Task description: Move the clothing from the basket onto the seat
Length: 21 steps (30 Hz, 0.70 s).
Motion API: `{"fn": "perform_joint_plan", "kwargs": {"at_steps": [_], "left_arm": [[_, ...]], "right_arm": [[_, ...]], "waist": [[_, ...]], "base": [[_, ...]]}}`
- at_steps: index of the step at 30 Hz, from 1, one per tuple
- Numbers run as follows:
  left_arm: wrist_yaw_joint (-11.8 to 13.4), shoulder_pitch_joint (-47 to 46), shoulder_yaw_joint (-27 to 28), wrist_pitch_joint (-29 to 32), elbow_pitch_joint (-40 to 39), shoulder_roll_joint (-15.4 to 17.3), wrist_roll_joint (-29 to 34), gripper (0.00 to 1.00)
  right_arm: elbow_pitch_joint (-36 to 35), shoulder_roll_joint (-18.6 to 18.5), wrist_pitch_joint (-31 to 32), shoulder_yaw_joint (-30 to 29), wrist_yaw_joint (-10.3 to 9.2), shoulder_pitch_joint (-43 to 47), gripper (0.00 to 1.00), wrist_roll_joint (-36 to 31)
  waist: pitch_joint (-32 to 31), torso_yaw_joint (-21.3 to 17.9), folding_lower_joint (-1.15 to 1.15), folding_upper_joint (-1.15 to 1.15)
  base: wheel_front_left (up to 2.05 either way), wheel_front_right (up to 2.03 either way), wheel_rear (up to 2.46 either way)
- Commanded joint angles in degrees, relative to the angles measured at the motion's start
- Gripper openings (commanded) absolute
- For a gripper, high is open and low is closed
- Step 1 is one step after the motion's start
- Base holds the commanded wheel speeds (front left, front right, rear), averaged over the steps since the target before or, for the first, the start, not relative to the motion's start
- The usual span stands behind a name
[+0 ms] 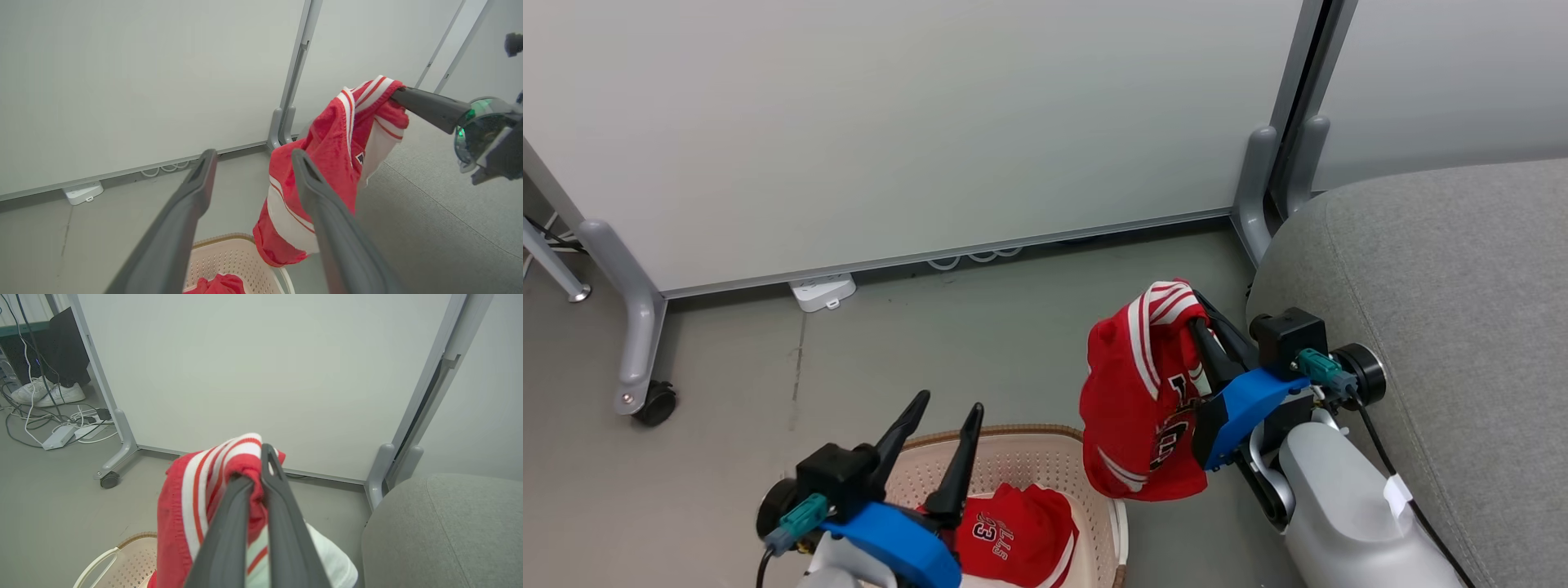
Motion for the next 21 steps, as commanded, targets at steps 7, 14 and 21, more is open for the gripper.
{"fn": "perform_joint_plan", "kwargs": {"at_steps": [7,14,21], "left_arm": [[-4.0,6.2,9.6,-0.2,-1.9,-2.3,7.4,1.0],[-6.5,8.8,14.9,-0.2,-2.3,-4.9,12.3,1.0],[-8.1,9.6,18.0,-0.2,-2.8,-6.5,15.5,1.0]], "right_arm": [[-0.4,-0.1,0.0,-0.3,-0.04,1.0,0.0,-0.3],[-0.4,-0.1,0.0,0.0,-0.04,1.2,0.0,0.0],[-0.6,-0.1,0.0,0.1,-0.04,1.0,0.0,0.0]], "waist": [[-0.1,-0.4,0.0,0.0],[-0.3,-1.2,0.0,0.0],[0.0,-4.9,0.0,0.0]], "base": [[0.0,0.0,0.0],[0.0,0.0,0.0],[0.0,0.0,0.0]]}}
